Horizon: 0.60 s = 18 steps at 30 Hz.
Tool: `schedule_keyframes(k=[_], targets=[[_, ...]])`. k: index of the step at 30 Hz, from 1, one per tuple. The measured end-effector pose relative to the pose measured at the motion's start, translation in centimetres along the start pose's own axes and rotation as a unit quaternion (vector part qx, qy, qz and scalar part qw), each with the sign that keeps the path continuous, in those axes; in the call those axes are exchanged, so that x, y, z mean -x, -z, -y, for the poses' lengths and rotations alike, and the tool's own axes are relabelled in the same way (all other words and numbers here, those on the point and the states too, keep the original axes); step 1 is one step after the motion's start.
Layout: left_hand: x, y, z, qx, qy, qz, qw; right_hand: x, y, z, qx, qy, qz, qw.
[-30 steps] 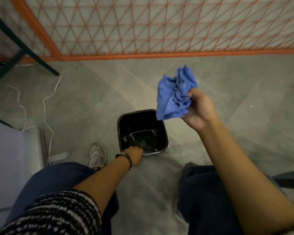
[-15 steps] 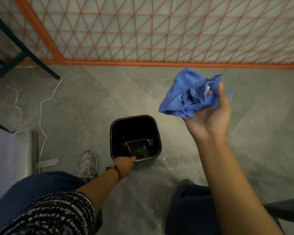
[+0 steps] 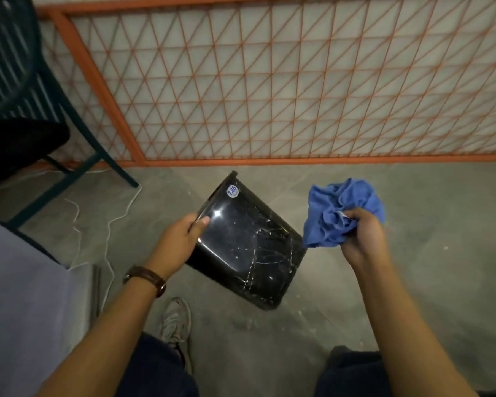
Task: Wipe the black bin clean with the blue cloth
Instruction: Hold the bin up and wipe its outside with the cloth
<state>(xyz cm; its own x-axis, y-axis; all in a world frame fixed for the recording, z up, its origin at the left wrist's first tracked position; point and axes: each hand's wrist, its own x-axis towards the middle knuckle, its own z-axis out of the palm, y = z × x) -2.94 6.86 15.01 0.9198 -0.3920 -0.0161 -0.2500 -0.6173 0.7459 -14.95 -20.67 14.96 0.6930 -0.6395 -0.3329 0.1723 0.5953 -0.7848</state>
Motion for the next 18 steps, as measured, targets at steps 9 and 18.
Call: schedule_keyframes(k=[9,18], targets=[[-0.1,-0.3,0.4,0.135,0.082,-0.152,0.976,1.6,-0.3,-0.3,0.264,0.148,0.018,0.953],[-2.0,0.1,-1.3,0.281,0.125,-0.225,0.925,0.1,-3.8,-5.0,0.237,0.151,0.175,0.944]])
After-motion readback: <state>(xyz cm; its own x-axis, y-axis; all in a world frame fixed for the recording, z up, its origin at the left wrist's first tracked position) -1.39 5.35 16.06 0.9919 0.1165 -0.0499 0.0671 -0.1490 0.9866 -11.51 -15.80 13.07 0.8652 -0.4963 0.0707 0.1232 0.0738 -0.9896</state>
